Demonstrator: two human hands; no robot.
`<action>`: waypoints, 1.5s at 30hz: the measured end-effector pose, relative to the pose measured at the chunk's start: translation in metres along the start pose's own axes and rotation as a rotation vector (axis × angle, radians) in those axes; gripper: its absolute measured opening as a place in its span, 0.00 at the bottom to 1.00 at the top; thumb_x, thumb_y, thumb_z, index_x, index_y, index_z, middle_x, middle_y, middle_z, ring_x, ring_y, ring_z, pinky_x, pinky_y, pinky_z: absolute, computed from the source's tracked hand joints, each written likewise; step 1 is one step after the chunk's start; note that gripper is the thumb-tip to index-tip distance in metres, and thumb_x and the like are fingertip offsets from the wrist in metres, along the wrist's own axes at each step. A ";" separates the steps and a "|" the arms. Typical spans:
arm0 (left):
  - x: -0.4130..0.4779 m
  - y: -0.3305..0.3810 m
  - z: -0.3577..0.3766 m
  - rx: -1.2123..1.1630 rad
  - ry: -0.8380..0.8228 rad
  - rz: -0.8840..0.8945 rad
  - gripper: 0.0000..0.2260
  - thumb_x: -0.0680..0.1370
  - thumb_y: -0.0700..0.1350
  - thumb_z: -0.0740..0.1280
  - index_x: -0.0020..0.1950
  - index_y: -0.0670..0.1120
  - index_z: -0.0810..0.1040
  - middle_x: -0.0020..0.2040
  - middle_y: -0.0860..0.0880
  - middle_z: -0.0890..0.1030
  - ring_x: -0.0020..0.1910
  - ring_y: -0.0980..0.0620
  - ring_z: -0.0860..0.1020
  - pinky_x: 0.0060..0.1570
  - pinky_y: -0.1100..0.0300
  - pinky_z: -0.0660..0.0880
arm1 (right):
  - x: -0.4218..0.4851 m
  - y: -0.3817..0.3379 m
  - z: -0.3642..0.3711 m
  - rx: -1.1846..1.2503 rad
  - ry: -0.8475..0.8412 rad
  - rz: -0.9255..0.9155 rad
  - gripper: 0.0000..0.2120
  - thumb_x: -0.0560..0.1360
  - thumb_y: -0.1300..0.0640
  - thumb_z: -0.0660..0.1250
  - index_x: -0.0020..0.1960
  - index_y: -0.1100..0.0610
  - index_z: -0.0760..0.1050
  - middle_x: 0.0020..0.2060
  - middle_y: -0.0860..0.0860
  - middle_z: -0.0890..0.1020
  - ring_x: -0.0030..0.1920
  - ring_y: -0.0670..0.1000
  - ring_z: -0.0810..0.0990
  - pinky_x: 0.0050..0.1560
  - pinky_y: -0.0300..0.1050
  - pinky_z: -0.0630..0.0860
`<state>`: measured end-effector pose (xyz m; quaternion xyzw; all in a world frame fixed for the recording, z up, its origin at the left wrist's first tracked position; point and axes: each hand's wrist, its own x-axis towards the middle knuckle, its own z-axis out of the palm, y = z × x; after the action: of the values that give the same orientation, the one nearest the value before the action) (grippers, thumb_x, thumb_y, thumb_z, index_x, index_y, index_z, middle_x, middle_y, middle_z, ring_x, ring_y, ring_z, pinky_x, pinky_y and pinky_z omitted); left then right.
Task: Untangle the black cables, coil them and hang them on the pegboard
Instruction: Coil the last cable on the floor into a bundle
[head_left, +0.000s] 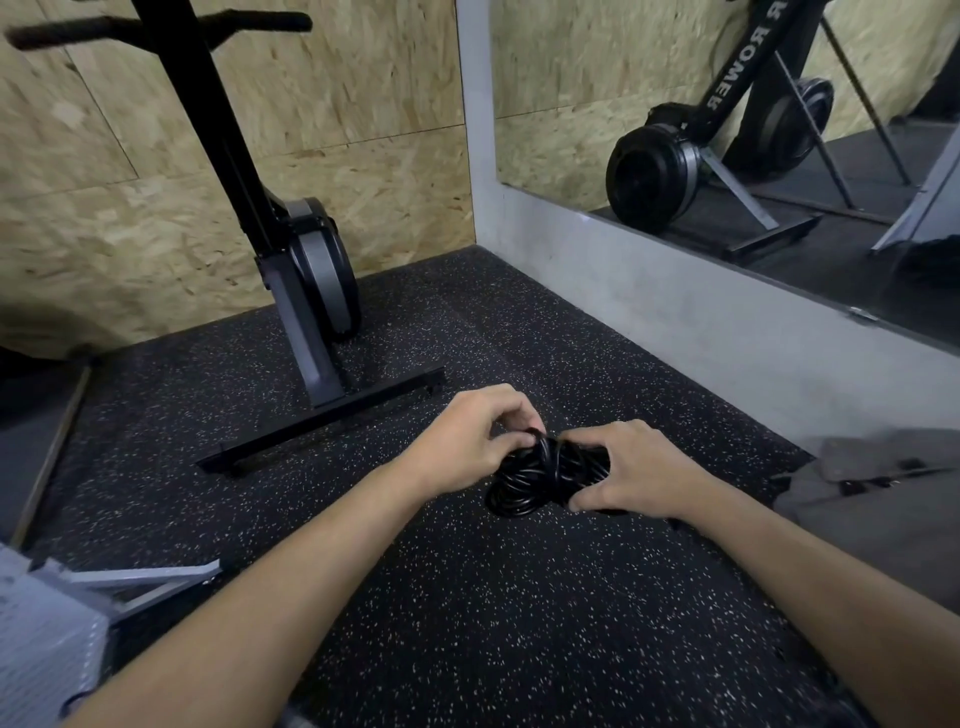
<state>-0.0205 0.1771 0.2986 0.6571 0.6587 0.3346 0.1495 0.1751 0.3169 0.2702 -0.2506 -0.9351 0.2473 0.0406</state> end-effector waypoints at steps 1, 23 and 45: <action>0.000 -0.001 -0.002 0.017 0.015 0.004 0.05 0.78 0.37 0.75 0.50 0.47 0.85 0.47 0.54 0.82 0.49 0.57 0.81 0.49 0.65 0.76 | -0.001 0.000 -0.001 0.008 0.014 -0.002 0.25 0.64 0.43 0.81 0.60 0.39 0.80 0.42 0.38 0.83 0.44 0.39 0.80 0.47 0.41 0.76; -0.069 -0.014 -0.080 0.257 -0.039 -0.096 0.10 0.75 0.34 0.73 0.43 0.49 0.86 0.39 0.56 0.84 0.43 0.59 0.81 0.46 0.55 0.81 | 0.025 -0.112 -0.011 0.020 -0.147 -0.101 0.22 0.64 0.50 0.83 0.57 0.42 0.83 0.45 0.40 0.87 0.44 0.41 0.85 0.50 0.44 0.83; -0.107 -0.063 -0.144 0.460 0.038 -0.610 0.05 0.72 0.40 0.79 0.43 0.50 0.87 0.39 0.56 0.82 0.42 0.56 0.81 0.48 0.60 0.79 | 0.146 -0.171 0.033 0.091 -0.180 -0.281 0.37 0.57 0.44 0.84 0.65 0.39 0.81 0.58 0.41 0.84 0.59 0.48 0.81 0.60 0.47 0.77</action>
<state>-0.1507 0.0438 0.3376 0.4410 0.8845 0.1302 0.0783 -0.0353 0.2444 0.3168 -0.0923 -0.9486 0.3027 0.0021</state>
